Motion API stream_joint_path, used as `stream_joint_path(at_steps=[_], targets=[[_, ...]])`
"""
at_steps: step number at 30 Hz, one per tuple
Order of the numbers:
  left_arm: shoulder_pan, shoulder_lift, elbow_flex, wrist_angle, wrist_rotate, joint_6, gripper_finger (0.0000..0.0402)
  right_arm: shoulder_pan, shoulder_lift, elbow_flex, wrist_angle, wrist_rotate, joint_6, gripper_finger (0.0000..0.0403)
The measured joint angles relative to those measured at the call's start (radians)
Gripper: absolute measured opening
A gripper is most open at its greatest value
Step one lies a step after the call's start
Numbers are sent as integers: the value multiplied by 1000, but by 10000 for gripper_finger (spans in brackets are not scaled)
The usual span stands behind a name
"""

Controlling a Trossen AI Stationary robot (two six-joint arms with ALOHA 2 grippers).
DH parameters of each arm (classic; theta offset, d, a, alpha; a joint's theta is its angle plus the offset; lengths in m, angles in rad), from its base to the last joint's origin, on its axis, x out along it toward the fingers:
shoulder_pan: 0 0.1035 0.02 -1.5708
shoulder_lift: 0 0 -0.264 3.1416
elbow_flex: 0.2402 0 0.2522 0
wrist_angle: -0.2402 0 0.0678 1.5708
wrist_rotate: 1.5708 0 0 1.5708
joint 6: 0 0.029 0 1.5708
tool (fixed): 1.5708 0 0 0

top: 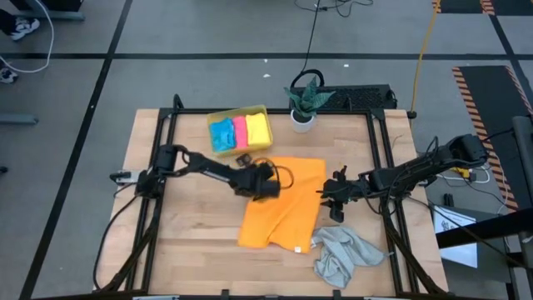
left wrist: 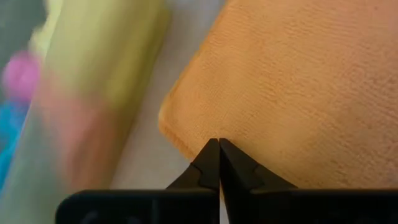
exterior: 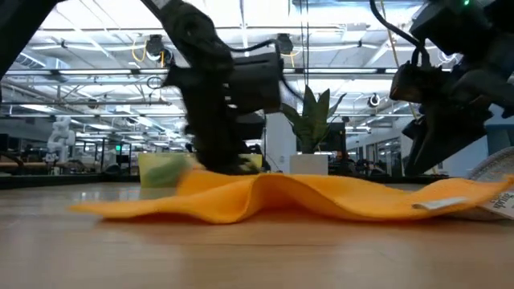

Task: Fold microfiber towels
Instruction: Fold the orange microfiber cloth

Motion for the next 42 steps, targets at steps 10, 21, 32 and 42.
stream_joint_path(at_steps=[10,21,32,42], targets=[[-98,-60,-5,-462,-162,-394,5,0,17,0,115,115,4,116],[-55,-70,-57,-227,-73,-176,6,-2,319,-1,508,14,-65,116],[-41,-98,-209,-144,-43,-220,4,12,383,0,524,17,-87,116],[-129,-231,-218,-319,-105,-257,8,166,160,-1,462,-32,-11,116]])
